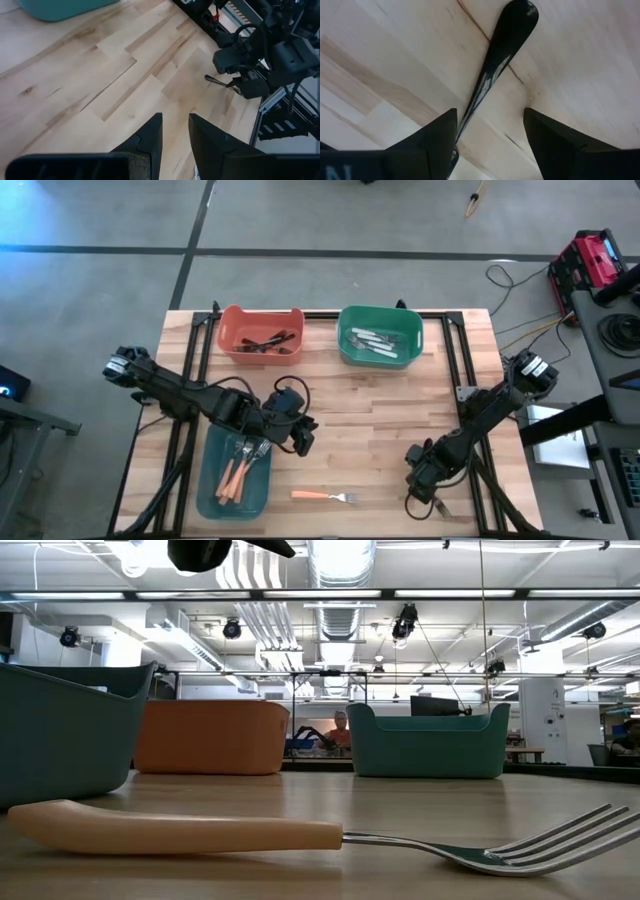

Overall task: Sort silverware by color (type)
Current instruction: Put the black fork into the orange bin

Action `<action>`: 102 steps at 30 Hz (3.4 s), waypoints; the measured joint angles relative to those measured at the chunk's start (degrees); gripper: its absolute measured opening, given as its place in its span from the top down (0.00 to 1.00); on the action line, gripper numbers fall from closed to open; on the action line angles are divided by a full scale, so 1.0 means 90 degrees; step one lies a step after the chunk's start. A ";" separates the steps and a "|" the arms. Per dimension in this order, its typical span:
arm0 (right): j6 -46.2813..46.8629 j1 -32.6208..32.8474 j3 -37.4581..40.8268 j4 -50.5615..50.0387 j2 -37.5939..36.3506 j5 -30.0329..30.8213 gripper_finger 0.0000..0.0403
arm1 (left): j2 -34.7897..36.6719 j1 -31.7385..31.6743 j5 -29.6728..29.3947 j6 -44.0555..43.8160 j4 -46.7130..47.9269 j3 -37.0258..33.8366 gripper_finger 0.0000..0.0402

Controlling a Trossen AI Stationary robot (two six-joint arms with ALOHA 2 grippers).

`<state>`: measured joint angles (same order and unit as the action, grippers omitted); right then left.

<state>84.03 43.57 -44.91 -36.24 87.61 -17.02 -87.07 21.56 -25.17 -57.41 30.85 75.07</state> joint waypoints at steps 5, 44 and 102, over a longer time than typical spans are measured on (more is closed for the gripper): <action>-0.0010 0.0000 0.0002 0.0011 0.0042 0.0014 0.47 | 0.0000 0.0000 -0.0158 -0.0002 -0.0005 0.0000 0.81; 0.0153 0.0000 0.0032 0.0305 -0.1531 0.3225 0.98 | 0.0000 0.0017 0.1012 0.3078 -0.3123 -0.0510 0.81; -0.7178 -0.1791 -0.2854 0.4509 -0.0507 0.5169 0.98 | -0.0002 -0.0202 0.1248 0.4566 -0.8459 -0.2312 0.46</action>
<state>19.43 27.45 -70.59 4.34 83.04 29.51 -87.09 19.75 -13.93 -16.32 -45.28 54.26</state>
